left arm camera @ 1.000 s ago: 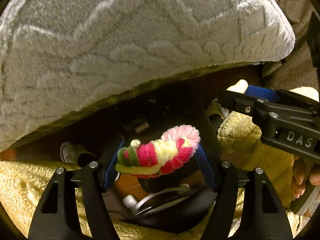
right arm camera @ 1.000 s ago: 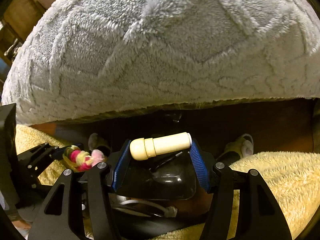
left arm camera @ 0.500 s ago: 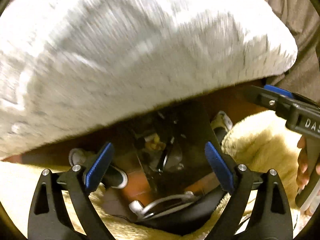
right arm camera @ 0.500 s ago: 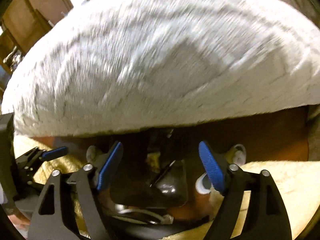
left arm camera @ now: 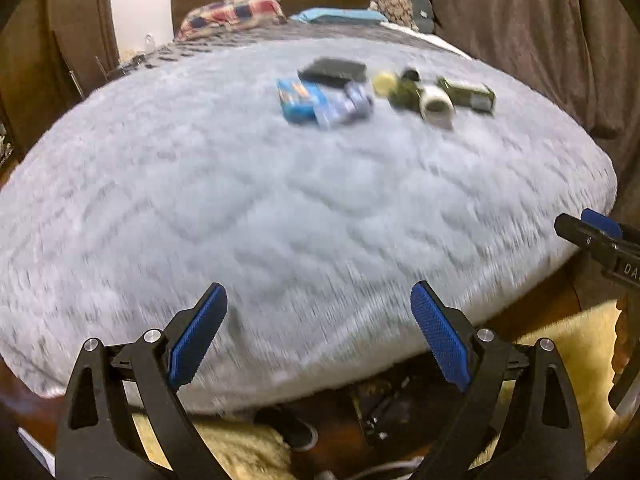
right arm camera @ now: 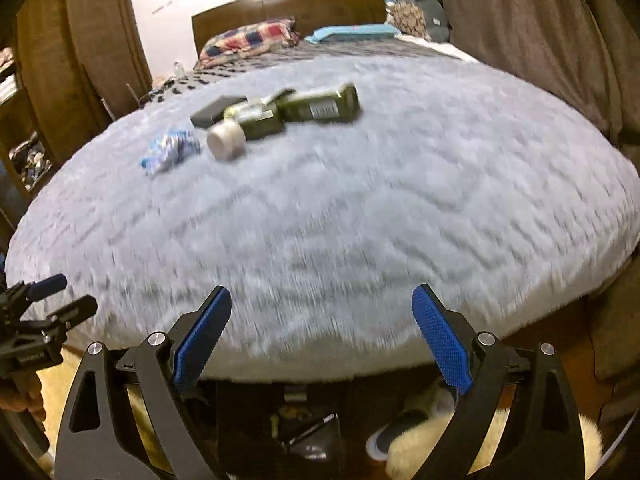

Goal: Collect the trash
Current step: 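Grasp the crumpled blue cloth with the left tool while the right tool grasps the white tape roll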

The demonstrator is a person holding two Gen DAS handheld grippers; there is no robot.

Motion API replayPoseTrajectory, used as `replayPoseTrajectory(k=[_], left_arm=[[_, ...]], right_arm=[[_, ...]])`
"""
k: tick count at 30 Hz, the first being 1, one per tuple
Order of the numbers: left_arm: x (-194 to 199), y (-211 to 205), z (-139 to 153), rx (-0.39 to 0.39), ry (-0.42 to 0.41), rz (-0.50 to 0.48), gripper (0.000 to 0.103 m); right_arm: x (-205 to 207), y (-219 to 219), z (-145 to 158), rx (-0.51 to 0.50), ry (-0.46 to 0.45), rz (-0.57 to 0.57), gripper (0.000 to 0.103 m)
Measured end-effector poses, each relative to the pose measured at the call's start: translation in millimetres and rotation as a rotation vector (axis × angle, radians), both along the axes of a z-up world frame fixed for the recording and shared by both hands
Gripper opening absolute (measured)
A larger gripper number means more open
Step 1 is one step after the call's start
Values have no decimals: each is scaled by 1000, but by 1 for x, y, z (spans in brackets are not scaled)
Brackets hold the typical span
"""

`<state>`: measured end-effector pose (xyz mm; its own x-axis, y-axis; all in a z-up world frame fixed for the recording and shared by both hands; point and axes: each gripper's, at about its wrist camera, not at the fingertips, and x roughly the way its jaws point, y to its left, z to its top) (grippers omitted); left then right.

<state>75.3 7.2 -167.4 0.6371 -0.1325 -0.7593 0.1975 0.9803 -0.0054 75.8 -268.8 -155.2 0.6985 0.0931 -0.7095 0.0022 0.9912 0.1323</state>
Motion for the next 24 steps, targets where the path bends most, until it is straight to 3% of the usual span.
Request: replayPoseTrajectory(k=[9, 11, 15, 22, 24], left_arm=[[60, 1, -1, -55, 7, 5, 87], [74, 0, -1, -41, 13, 0, 82], [94, -7, -3, -34, 21, -15, 76], [111, -22, -2, -38, 16, -67, 72], [117, -26, -5, -37, 24, -78, 70]], right_arm=[[53, 12, 8, 19, -41, 45, 92], [62, 18, 8, 20, -42, 60, 91], [89, 32, 6, 21, -38, 111, 72], [119, 49, 2, 17, -25, 169, 58], [124, 51, 0, 12, -15, 180, 36]])
